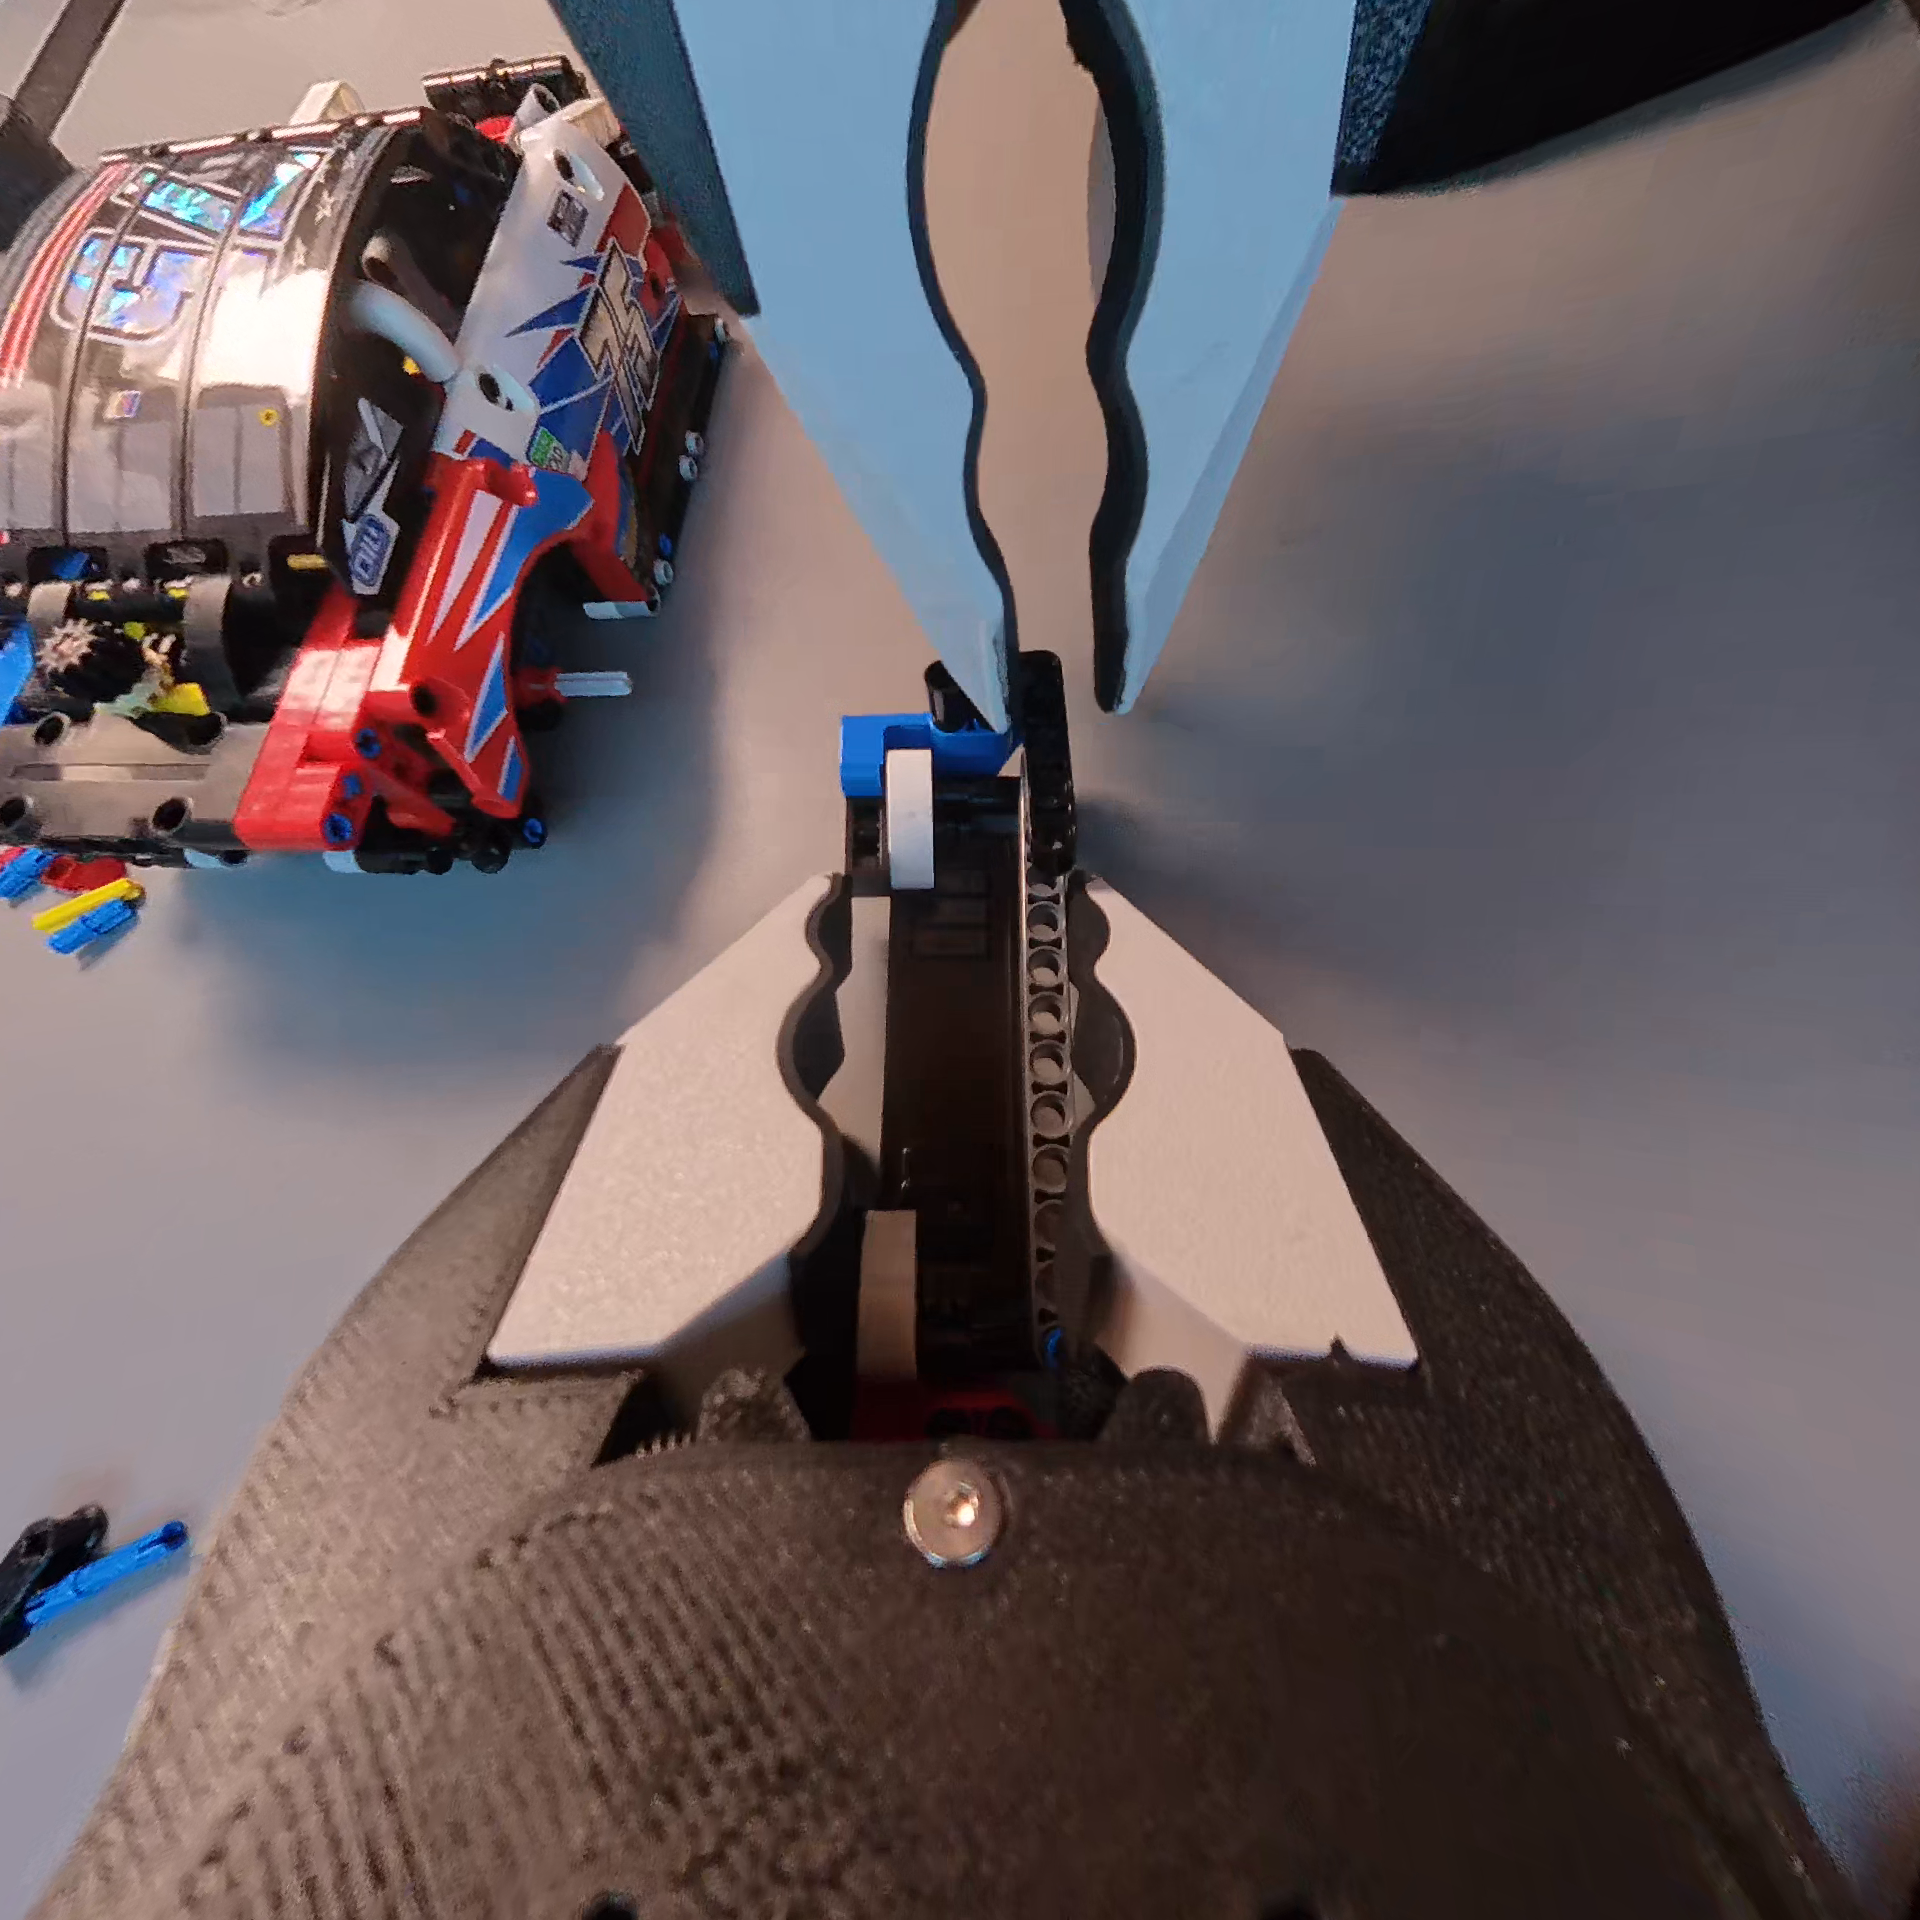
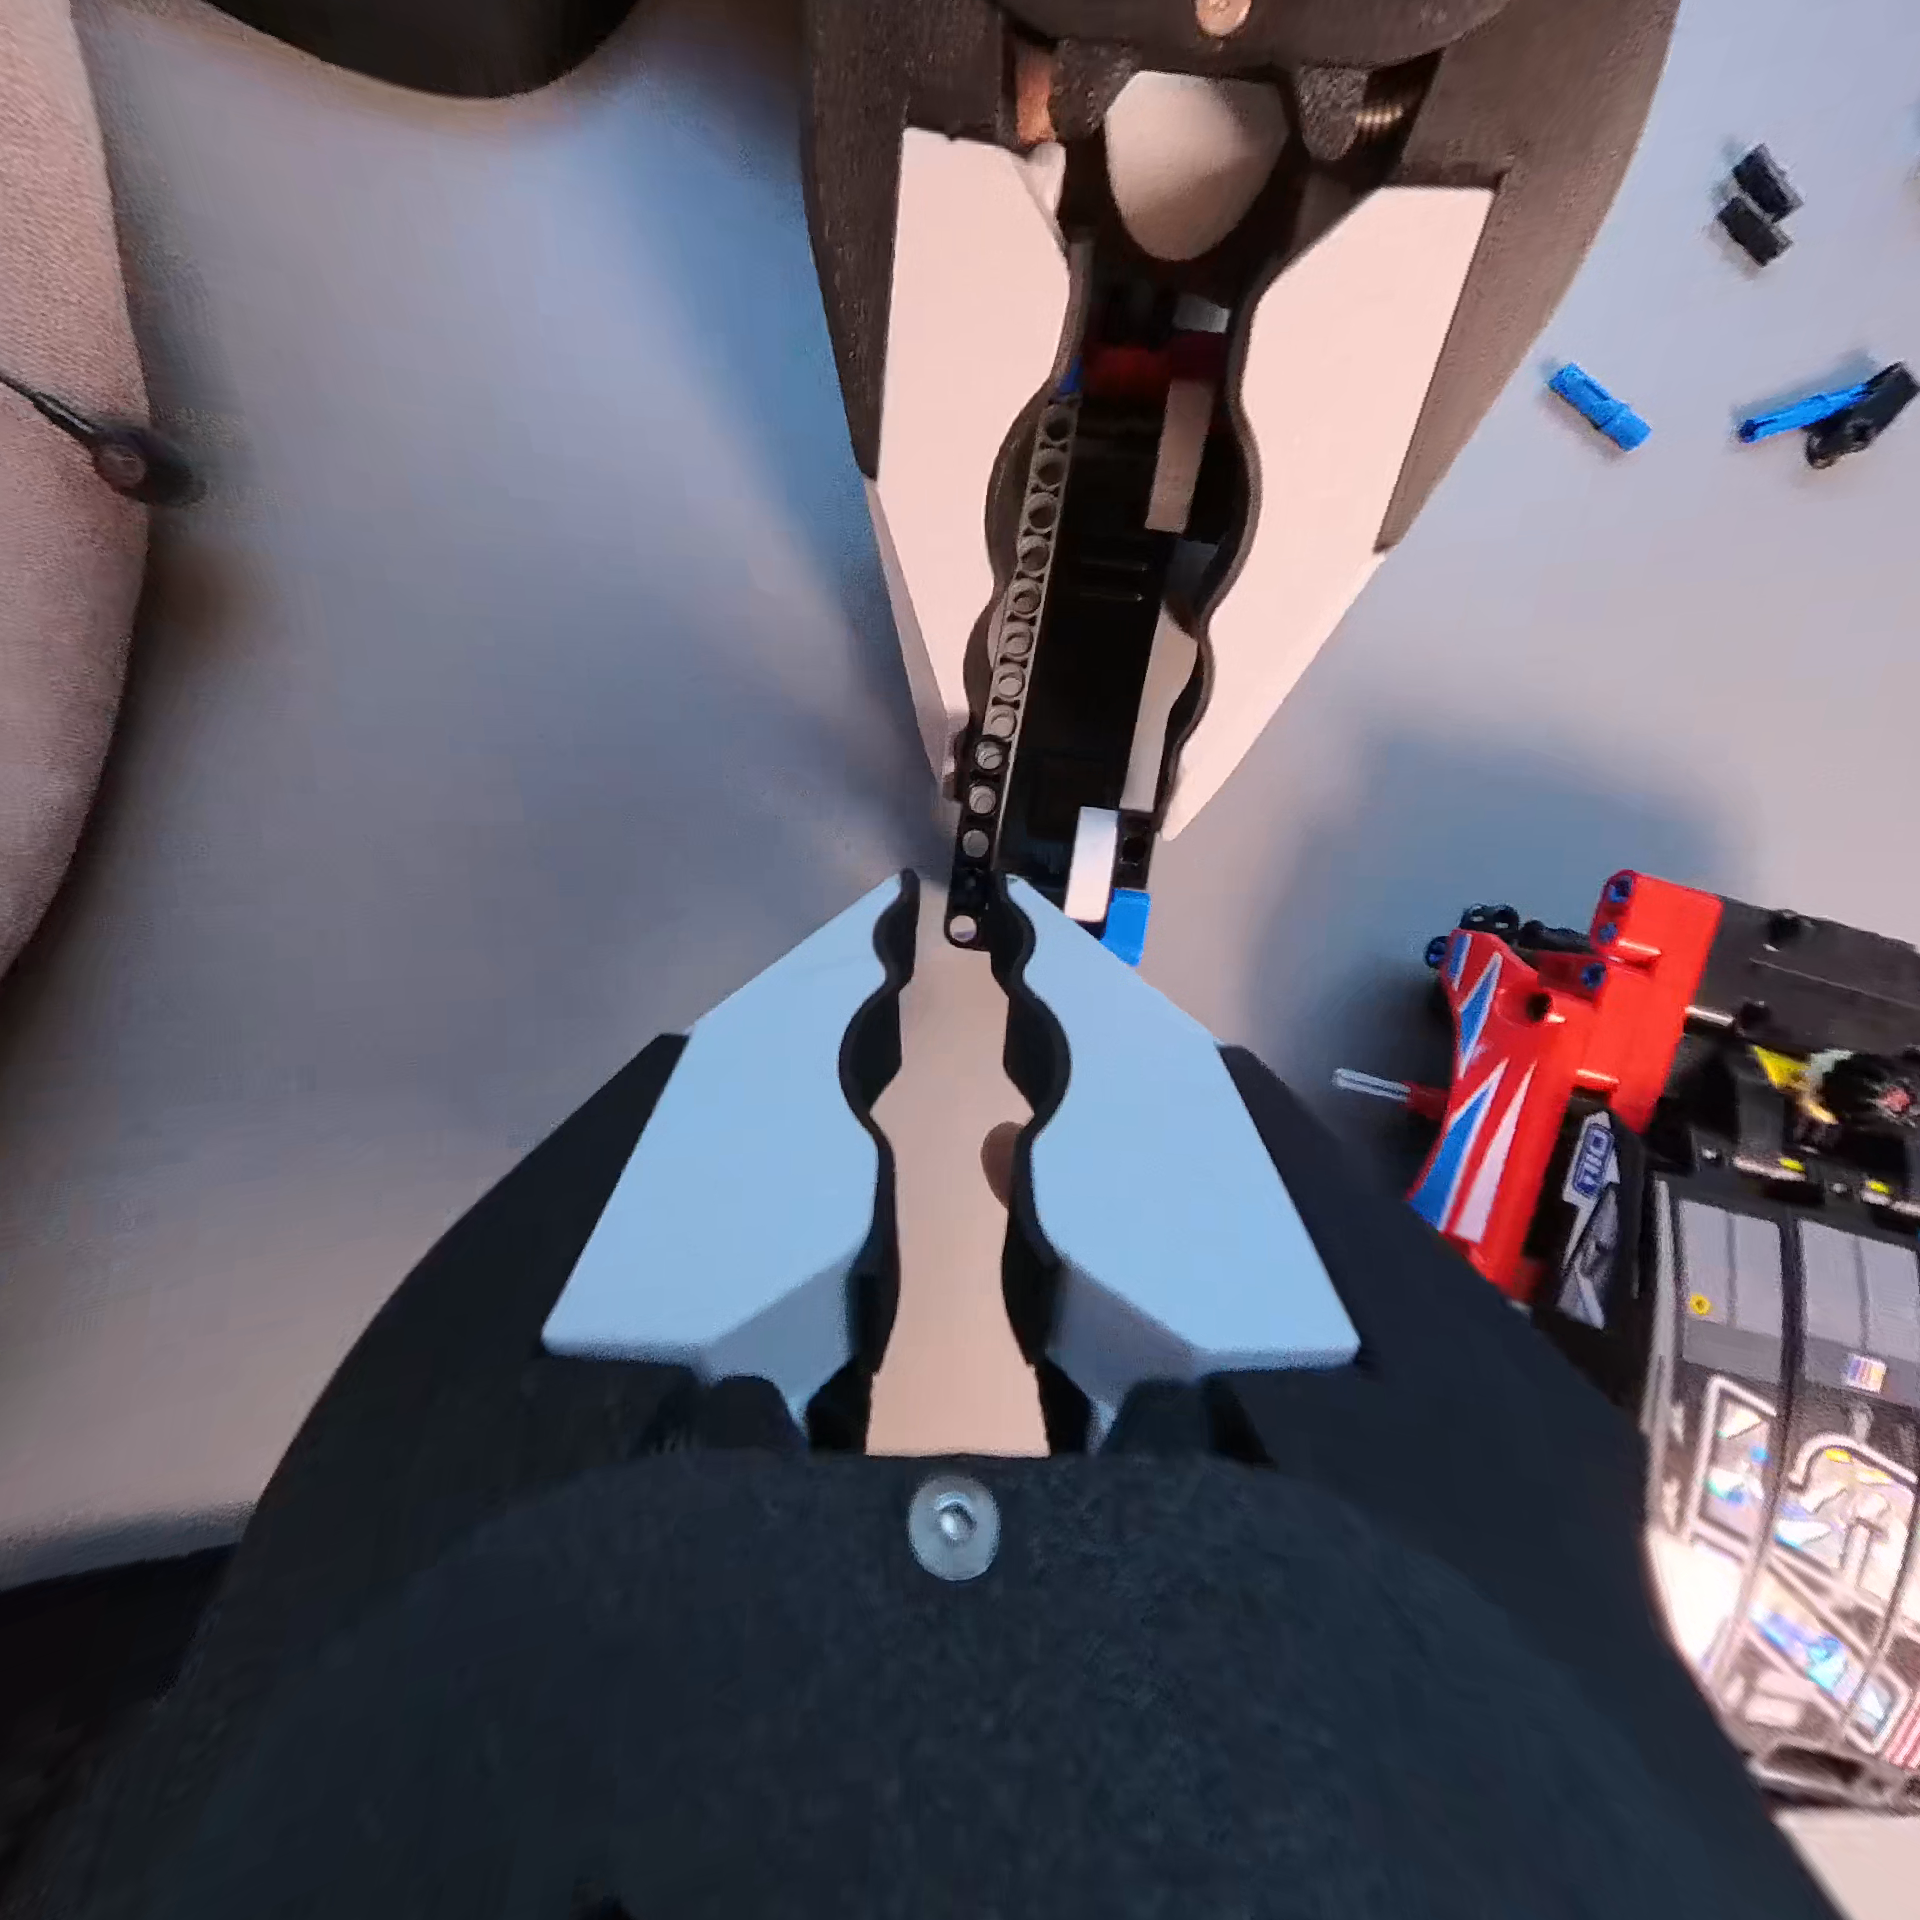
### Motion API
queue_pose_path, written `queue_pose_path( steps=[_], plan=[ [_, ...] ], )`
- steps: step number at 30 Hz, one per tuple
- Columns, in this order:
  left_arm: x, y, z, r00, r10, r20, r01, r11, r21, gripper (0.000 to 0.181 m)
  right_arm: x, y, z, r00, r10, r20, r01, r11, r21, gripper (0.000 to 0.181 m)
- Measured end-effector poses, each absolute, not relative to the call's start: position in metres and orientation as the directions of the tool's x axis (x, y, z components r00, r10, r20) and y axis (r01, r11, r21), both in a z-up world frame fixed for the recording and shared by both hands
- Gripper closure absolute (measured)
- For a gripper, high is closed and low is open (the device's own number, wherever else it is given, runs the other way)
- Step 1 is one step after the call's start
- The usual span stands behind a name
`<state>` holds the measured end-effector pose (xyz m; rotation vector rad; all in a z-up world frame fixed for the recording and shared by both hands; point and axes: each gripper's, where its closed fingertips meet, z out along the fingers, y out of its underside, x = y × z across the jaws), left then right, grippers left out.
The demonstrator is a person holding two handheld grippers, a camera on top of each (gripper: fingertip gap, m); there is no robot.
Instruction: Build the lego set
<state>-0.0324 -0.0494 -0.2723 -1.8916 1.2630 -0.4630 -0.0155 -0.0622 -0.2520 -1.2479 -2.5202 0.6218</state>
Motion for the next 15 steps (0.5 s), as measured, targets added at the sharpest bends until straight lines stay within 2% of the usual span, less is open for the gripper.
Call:
queue_pose_path(
  steps=[1, 4, 8, 11, 15],
  plan=[
    [-0.031, -0.051, -0.272, 0.42, -0.903, -0.097, -0.591, -0.191, -0.784, 0.142, -0.014, -0.064, -0.251, -0.608, 0.794, 0.0, 0.697, 0.534, -0.478, 0.169],
    [-0.028, -0.056, -0.267, 0.384, -0.923, 0.041, -0.542, -0.261, -0.799, 0.142, -0.012, -0.067, -0.243, -0.596, 0.792, -0.135, 0.734, 0.468, -0.492, 0.166],
    [-0.027, -0.06, -0.251, 0.358, -0.868, 0.344, -0.349, -0.467, -0.812, 0.142, -0.016, -0.069, -0.219, -0.551, 0.804, -0.225, 0.732, 0.336, -0.593, 0.155],
    [-0.028, -0.062, -0.236, 0.311, -0.813, 0.493, -0.215, -0.565, -0.797, 0.142, -0.021, -0.069, -0.204, -0.56, 0.822, -0.1, 0.643, 0.355, -0.679, 0.147],
    [-0.027, -0.064, -0.221, 0.227, -0.744, 0.628, -0.089, -0.658, -0.747, 0.143, -0.027, -0.067, -0.196, -0.549, 0.8, 0.242, 0.468, 0.534, -0.704, 0.14]
  ],
)
